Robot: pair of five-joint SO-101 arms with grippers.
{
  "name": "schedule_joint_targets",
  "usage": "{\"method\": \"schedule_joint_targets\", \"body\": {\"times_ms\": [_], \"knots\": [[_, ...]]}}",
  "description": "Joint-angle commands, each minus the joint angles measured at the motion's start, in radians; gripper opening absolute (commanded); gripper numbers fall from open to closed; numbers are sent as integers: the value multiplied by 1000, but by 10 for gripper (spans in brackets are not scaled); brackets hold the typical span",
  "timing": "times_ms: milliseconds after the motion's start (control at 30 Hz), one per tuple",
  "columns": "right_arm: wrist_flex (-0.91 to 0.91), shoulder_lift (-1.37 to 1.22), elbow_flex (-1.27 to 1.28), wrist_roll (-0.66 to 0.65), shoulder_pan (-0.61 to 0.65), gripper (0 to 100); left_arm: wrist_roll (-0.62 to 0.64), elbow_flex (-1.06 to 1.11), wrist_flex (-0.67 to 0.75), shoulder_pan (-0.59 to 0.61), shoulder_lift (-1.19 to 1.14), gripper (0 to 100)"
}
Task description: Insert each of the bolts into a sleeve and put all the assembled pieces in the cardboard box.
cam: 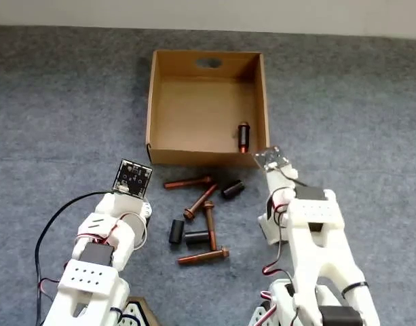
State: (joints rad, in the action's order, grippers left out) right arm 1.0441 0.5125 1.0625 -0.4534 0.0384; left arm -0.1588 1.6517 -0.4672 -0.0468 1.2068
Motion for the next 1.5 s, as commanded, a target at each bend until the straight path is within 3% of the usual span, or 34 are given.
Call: {"method": "schedule_joint_targets", "body": {"times_ms": [0,1267,1467], "knots": [[-7,27,8,-44,5,231,-9,-4,14,-13,16,11],[-127,25,77,-98,2,231,-9,-2,12,-13,16,11],[-127,25,77,-180,2,184,-9,-2,12,-13,16,11]]}}
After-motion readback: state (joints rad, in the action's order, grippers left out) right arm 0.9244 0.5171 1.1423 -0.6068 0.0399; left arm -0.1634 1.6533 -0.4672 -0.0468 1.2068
